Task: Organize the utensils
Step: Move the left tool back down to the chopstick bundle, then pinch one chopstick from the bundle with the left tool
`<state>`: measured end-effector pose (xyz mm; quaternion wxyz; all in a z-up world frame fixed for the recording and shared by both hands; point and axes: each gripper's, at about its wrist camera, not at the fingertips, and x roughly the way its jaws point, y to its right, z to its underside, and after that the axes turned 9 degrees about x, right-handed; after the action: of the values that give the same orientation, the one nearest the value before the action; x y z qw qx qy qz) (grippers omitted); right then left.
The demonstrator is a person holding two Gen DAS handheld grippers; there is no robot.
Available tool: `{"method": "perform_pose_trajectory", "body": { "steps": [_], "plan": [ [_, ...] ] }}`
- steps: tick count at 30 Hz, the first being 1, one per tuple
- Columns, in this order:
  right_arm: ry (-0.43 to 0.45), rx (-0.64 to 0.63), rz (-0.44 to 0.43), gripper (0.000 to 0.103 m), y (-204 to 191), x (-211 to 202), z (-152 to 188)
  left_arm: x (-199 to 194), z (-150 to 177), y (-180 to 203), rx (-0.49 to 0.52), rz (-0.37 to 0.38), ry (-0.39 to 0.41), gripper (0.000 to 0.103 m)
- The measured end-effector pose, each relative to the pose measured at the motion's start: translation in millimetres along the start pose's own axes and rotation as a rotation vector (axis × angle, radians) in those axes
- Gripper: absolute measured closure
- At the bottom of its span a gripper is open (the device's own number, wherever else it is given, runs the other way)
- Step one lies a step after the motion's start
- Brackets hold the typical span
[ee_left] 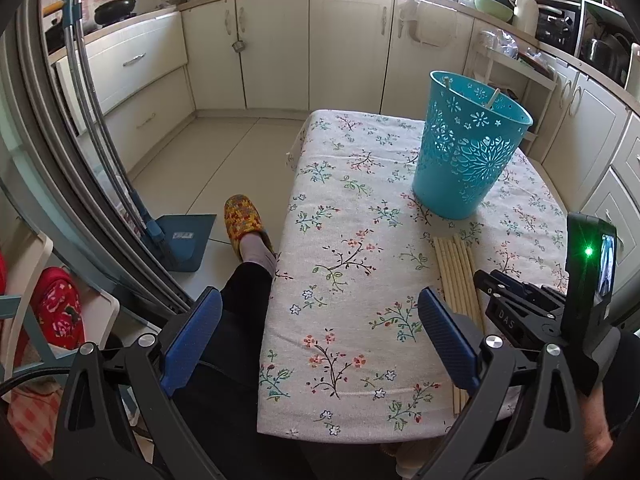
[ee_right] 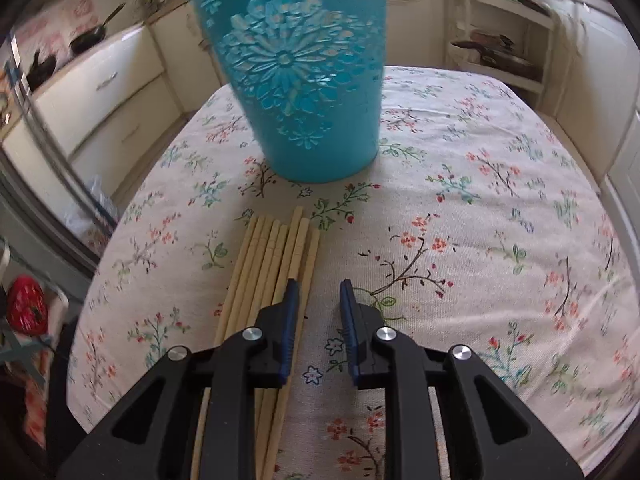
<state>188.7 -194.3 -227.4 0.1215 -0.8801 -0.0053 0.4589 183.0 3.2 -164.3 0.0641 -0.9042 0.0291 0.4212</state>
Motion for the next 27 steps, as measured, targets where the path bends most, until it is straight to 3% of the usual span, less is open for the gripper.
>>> {"method": "perform_pose_trajectory", "body": {
  "steps": [5, 11, 16, 27],
  "plan": [
    [-0.026, -0.178, 0.048, 0.094, -1.0, -4.3, 2.6, 23.0, -6.7, 14.5, 0.029, 0.023, -0.049, 0.009],
    [-0.023, -0.047, 0.008, 0.094, 34.0, -10.7, 0.1, 60.3, -20.7, 49.7, 0.083, 0.030, -0.094, 0.009],
    [-0.027, 0.003, -0.038, 0.094, 41.2, -9.5, -2.1, 93.9, -27.2, 80.1, 0.146, 0.013, -0.135, 0.009],
    [-0.037, 0.057, -0.103, 0.094, 47.7, -8.1, -4.2, 124.9, -29.6, 98.8, 0.160, 0.019, -0.170, 0.009]
  ]
}}
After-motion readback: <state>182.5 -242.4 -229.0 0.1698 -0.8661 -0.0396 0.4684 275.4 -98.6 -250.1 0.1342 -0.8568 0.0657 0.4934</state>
